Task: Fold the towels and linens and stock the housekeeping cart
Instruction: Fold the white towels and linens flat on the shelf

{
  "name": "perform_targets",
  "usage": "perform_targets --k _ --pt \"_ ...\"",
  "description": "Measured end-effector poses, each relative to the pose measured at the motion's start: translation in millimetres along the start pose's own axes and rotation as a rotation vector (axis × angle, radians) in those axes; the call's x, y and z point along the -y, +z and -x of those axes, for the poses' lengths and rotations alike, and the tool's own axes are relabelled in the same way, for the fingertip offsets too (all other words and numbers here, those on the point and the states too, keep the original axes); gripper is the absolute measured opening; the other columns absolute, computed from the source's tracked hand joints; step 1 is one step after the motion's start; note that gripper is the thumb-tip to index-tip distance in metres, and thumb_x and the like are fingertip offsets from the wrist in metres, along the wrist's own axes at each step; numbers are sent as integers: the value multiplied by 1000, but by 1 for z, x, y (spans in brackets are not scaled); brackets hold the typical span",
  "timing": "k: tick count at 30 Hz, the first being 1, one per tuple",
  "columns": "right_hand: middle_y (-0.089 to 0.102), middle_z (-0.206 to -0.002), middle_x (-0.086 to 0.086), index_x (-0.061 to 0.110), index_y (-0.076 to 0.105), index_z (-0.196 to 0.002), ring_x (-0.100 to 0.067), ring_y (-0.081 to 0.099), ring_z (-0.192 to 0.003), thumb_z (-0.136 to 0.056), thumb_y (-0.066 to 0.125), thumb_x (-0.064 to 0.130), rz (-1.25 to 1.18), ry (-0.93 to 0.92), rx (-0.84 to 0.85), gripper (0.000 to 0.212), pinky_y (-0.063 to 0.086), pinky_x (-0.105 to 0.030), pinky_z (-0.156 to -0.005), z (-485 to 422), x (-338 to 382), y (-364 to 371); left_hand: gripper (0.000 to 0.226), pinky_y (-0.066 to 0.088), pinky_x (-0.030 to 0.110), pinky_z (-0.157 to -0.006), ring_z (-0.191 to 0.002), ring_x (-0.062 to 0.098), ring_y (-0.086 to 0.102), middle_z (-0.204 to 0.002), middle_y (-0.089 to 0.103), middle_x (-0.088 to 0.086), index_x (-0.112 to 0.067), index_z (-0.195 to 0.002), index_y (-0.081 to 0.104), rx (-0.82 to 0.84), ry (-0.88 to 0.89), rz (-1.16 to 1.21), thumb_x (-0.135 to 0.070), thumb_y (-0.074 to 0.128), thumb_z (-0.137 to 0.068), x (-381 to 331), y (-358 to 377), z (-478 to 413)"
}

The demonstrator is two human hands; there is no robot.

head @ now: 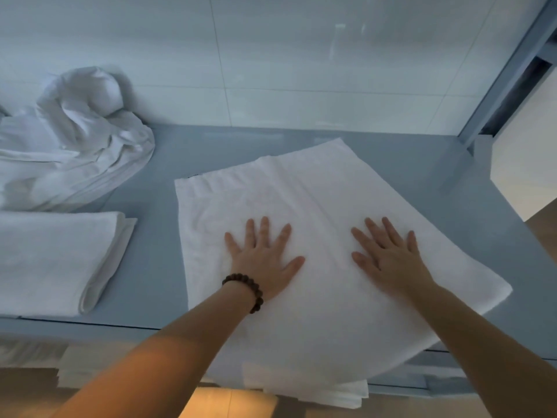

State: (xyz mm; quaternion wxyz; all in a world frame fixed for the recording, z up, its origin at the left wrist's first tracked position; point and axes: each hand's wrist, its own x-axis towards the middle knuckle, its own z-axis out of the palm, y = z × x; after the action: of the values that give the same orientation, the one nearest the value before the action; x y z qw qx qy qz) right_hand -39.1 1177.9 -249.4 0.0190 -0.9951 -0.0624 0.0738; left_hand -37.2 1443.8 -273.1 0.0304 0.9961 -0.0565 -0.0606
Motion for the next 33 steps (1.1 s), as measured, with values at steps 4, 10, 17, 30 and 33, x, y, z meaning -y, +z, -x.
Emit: perform_targets --k 4,10,17,30,33 --pt "-14 -159 14 46 -9 -148 -17 -15 -147 -89 3 67 -7 92 13 63 -4 -56 -116 7 1 14 82 -8 68 -109 -147 27 -15 -161 -15 -3 -49 -147 -11 11 109 -21 -84 -3 -74 17 -6 -22" --pt "-15 -160 0 32 -12 -150 -30 -15 -146 -91 5 65 -104 368 5 70 -4 -67 -110 49 51 25 88 -10 63 -113 -147 29 -14 -162 -12 5 -35 -153 -2 28 46 -22 -81 20 -82 16 -28 -37" --pt "-12 -160 7 44 -11 -148 -25 -16 -146 -86 -2 69 -30 111 -61 67 -8 -67 -109 51 68 28 82 -16 68 -103 -146 33 -14 -162 -10 1 -45 -148 -9 -27 50 50 -82 -5 -75 -28 8 39" --pt "-17 -159 10 45 -12 -147 -17 -16 -146 -85 -4 70 -11 1 -20 67 -8 -59 -114 23 54 20 77 -12 69 -106 -146 29 -17 -160 -17 -5 -47 -146 -16 10 -68 24 -79 -10 -76 7 7 35" --pt "-16 -159 7 41 -12 -149 -20 -15 -147 -83 -4 73 -35 187 -13 73 -5 -54 -116 49 31 27 80 -8 62 -113 -146 25 -19 -159 -22 -6 -45 -146 -21 60 -153 39 -80 -6 -76 52 1 48"
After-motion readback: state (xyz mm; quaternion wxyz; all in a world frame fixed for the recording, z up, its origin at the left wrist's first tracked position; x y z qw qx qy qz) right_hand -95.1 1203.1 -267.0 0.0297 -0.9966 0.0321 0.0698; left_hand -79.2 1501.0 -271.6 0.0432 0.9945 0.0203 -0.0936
